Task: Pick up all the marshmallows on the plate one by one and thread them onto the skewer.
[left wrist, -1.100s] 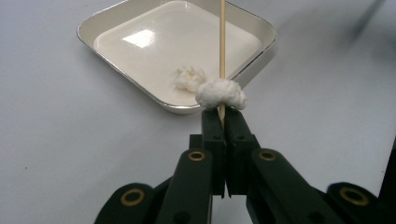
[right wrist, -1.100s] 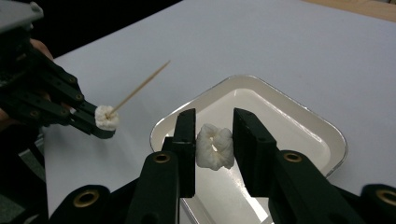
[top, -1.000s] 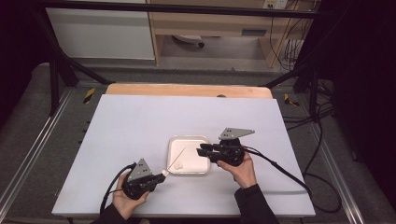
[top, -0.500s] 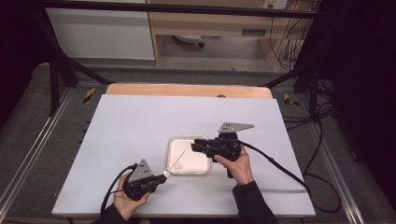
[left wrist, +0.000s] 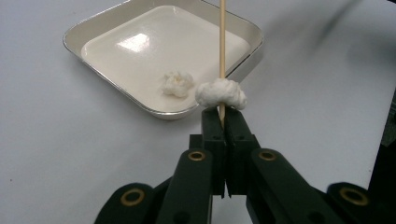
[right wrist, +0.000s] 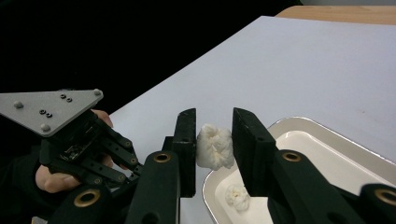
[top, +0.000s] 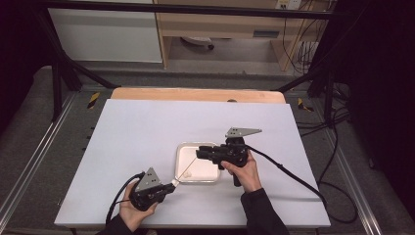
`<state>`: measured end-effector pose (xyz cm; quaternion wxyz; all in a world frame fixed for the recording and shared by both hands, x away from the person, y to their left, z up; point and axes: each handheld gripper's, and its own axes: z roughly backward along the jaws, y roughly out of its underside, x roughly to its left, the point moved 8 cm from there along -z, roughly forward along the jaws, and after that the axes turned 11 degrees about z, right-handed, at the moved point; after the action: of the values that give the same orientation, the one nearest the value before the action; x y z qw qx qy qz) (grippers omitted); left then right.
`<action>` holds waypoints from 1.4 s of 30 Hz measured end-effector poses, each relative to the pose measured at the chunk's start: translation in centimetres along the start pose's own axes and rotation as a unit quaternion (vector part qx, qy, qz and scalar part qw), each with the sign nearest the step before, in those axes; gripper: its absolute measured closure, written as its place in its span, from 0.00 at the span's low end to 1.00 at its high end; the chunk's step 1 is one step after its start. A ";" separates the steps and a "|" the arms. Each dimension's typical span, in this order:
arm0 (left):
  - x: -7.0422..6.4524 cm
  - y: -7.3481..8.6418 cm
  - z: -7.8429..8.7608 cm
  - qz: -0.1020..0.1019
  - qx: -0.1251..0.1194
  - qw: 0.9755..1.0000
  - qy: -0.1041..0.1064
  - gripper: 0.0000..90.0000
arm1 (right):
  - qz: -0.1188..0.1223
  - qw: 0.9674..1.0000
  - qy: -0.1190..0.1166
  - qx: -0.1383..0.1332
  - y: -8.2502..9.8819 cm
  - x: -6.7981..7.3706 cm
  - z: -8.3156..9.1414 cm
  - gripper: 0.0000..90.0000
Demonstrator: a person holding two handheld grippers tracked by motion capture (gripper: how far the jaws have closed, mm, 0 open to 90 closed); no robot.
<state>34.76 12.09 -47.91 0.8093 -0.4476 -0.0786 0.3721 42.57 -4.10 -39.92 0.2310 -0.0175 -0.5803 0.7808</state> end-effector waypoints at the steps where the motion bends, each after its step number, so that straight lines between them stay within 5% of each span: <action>1: 0.0 0.0 0.0 0.000 0.000 1.000 0.000 0.98 | 0.000 1.000 0.000 0.001 0.1 0.0 0.0 0.80; 42: -0.3 0.1 -0.5 -0.017 0.007 1.000 0.000 0.99 | -0.017 0.998 -0.053 0.028 3.4 2.0 -2.8 0.85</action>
<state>34.67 11.57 -48.22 0.8188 -0.4404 -0.0834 0.3586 40.44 -1.59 -43.44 0.2140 0.0400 -0.5697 0.7925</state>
